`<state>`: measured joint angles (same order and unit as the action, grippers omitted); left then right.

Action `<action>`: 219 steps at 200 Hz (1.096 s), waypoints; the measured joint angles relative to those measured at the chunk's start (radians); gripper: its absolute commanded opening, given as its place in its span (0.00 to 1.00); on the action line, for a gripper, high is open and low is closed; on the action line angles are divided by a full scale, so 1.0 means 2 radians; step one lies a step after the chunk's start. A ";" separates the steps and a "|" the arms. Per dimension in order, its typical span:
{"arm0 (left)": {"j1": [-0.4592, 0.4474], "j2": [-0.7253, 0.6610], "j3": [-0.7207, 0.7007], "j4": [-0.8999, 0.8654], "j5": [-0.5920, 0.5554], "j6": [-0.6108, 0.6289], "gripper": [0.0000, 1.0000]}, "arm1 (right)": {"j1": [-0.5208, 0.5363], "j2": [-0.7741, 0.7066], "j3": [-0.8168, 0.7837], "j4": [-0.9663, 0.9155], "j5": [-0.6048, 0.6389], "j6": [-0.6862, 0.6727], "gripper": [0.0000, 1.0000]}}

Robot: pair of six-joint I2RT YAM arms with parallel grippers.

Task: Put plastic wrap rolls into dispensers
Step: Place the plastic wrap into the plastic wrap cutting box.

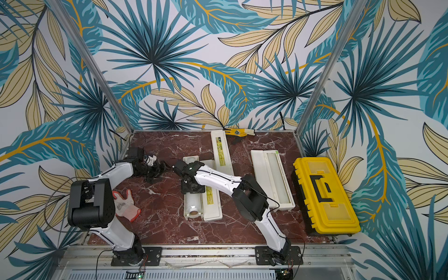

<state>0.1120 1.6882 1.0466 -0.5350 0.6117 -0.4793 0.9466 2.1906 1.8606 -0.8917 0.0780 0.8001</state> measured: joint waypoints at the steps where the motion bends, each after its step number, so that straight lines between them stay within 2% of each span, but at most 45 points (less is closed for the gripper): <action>1: 0.000 0.000 0.000 0.000 0.000 0.000 0.90 | 0.000 0.000 0.000 0.000 0.000 0.000 0.72; 28: 0.000 0.001 -0.003 -0.001 0.001 0.000 0.90 | 0.002 0.002 0.007 0.003 0.014 -0.002 0.89; 32: 0.000 0.001 -0.004 -0.001 0.001 0.000 0.90 | 0.002 0.002 0.009 0.003 0.017 -0.001 0.98; 38: -0.001 0.001 -0.004 -0.001 0.002 0.000 0.90 | 0.002 0.002 0.013 0.003 0.022 0.000 0.99; 123: -0.041 0.011 -0.004 -0.001 0.003 0.000 0.90 | 0.001 -0.023 0.038 -0.005 0.033 -0.041 0.98; 177: -0.050 0.011 -0.004 -0.001 0.003 -0.005 0.89 | -0.004 -0.041 0.036 -0.047 -0.001 -0.077 0.85; 219: -0.051 0.011 -0.004 -0.001 -0.002 -0.013 0.89 | -0.011 -0.017 0.048 -0.068 -0.017 -0.089 0.75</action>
<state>0.0097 1.7103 1.0382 -0.5365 0.6075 -0.5049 0.9253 2.1559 1.9564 -1.0271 0.0437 0.6216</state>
